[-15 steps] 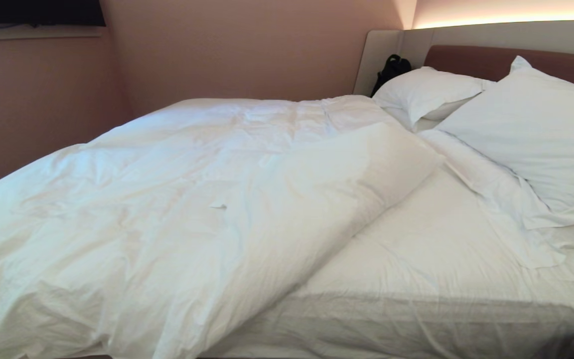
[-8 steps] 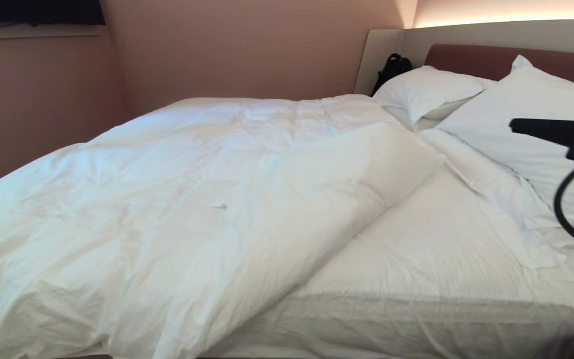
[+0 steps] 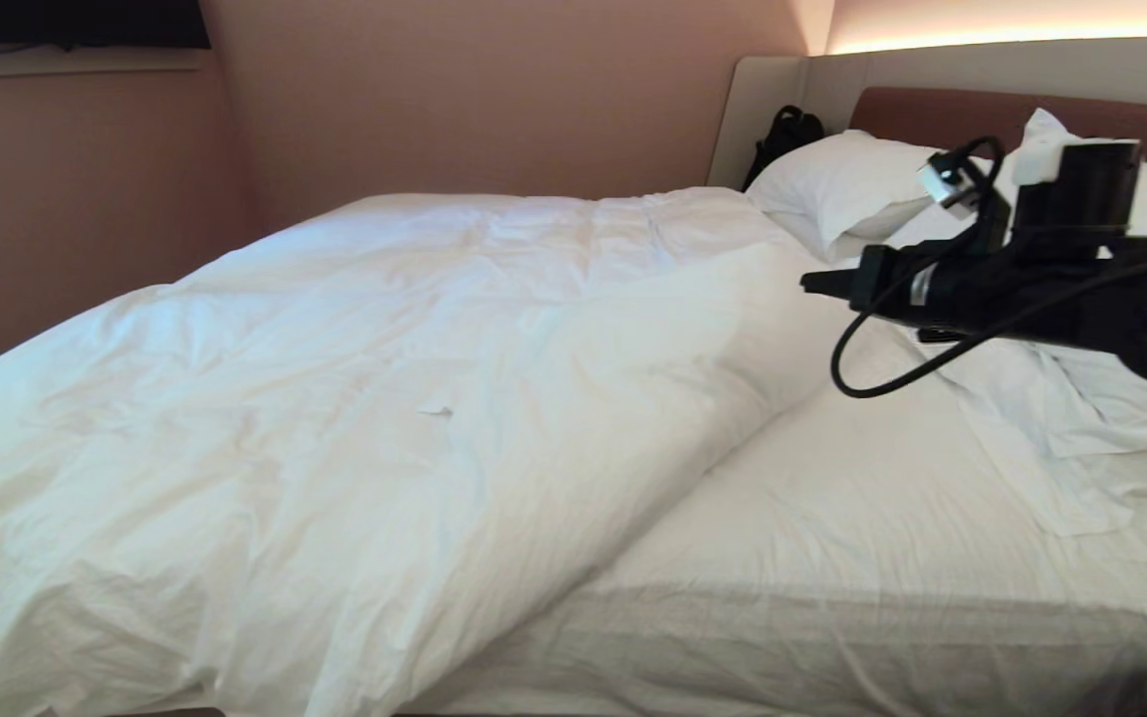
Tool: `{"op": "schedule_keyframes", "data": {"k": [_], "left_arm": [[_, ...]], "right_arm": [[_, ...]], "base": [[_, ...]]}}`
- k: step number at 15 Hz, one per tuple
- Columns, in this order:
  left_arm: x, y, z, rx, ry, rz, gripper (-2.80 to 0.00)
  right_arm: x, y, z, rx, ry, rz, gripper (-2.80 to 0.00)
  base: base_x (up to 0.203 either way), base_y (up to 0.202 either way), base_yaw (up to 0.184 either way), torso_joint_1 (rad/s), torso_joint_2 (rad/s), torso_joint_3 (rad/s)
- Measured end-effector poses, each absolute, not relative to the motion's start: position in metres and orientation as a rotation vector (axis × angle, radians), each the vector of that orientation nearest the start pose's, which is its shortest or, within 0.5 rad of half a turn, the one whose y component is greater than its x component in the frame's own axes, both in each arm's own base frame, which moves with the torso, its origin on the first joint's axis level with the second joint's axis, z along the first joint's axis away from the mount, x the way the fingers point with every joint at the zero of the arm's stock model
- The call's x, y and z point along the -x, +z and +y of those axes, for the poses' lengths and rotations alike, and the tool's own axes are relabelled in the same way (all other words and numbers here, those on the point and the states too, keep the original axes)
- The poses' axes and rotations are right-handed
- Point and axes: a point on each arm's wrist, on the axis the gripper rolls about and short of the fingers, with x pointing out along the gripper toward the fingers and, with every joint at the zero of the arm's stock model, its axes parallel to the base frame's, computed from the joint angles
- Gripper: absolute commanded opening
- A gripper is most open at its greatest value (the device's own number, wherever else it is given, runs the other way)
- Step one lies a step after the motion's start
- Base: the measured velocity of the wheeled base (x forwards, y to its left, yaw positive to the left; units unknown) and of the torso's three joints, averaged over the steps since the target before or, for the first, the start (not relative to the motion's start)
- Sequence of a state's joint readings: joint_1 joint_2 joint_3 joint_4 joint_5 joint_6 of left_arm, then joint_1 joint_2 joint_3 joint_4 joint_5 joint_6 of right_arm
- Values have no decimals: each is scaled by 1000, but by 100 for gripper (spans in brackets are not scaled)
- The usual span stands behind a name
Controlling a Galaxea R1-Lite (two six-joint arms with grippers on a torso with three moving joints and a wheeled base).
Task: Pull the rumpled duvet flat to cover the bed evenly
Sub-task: Hold the folded corner of the quilt
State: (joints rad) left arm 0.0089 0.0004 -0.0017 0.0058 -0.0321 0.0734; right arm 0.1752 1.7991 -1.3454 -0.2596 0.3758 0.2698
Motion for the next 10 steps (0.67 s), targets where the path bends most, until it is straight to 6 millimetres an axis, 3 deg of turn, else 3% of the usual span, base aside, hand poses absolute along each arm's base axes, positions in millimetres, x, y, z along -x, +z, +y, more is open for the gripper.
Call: {"op": "schedule_keyframes", "data": {"k": [5,10], "left_arm": [[23,75,-1,-73,-23,4,-280],[23,75,-1,-73,-24,4,-280]], "right_arm": [[-390,226,92,-273,539,353,-280],[-417,190,104,-234,507,411,-280]], "base": [[0,0,0,0,0,0],[0,0,0,0,0,0]]}}
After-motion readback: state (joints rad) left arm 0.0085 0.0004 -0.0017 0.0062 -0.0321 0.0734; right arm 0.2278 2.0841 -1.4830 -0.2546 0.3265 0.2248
